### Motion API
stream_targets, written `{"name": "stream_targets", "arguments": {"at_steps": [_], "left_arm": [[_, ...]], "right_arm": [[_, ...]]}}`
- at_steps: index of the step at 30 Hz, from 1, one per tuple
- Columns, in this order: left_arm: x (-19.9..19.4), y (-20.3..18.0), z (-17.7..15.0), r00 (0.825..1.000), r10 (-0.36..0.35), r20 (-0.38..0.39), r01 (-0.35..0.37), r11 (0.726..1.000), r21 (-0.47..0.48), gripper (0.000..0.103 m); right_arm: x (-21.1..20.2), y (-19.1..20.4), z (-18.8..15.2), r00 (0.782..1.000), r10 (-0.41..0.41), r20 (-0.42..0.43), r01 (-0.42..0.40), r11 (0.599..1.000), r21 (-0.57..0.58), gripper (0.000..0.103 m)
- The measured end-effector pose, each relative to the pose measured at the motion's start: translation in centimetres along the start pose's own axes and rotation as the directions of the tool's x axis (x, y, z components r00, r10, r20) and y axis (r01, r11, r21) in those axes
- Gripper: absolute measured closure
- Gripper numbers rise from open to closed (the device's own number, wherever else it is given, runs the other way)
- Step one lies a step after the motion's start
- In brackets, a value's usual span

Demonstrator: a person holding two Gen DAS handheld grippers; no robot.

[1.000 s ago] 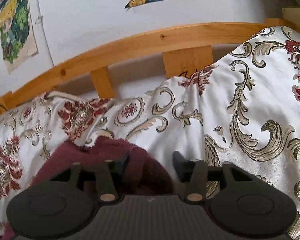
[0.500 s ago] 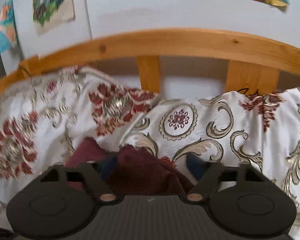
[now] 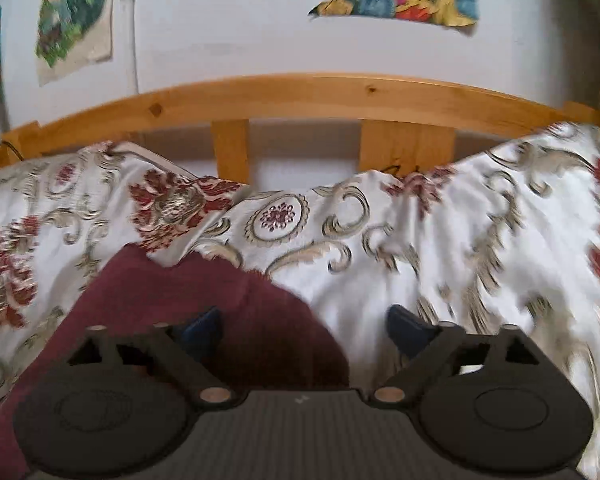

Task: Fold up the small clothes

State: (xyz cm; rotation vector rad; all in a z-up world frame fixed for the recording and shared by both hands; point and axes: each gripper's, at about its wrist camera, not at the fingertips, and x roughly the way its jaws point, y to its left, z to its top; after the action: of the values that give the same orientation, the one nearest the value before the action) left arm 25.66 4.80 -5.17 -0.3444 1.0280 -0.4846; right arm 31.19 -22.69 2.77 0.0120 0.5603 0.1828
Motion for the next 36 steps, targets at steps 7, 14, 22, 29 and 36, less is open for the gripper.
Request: {"name": "stream_targets", "arguments": {"at_steps": [7,14,22,29,36], "left_arm": [[0.5,-0.6,-0.5,1.0,0.03,0.01,-0.03,0.999,0.043,0.001],[0.4,-0.8,-1.2,0.999,0.045,0.016,-0.046,0.997,0.062,0.001],[0.3,-0.9,-1.5,0.998,0.051,0.022,-0.053,0.997,0.064,0.001],[0.3,-0.8,-1.6,0.999,0.046,0.016,-0.047,0.997,0.061,0.001],[0.4,-0.9,-1.7,0.999,0.046,0.008,-0.046,0.996,0.083,0.001]], "right_arm": [[-4.0,0.4,-5.7,0.996,-0.069,-0.055,0.069,0.998,0.008,0.002],[-6.0,-1.9,-8.4,0.996,-0.088,0.0,0.086,0.979,0.187,0.012],[-5.3,-1.7,-7.1,0.999,0.02,0.042,-0.028,0.978,0.205,0.052],[-5.0,-1.3,-8.0,0.998,0.062,0.03,-0.067,0.974,0.216,0.097],[-6.3,-2.3,-9.5,0.999,0.033,0.021,-0.038,0.964,0.263,0.097]]}}
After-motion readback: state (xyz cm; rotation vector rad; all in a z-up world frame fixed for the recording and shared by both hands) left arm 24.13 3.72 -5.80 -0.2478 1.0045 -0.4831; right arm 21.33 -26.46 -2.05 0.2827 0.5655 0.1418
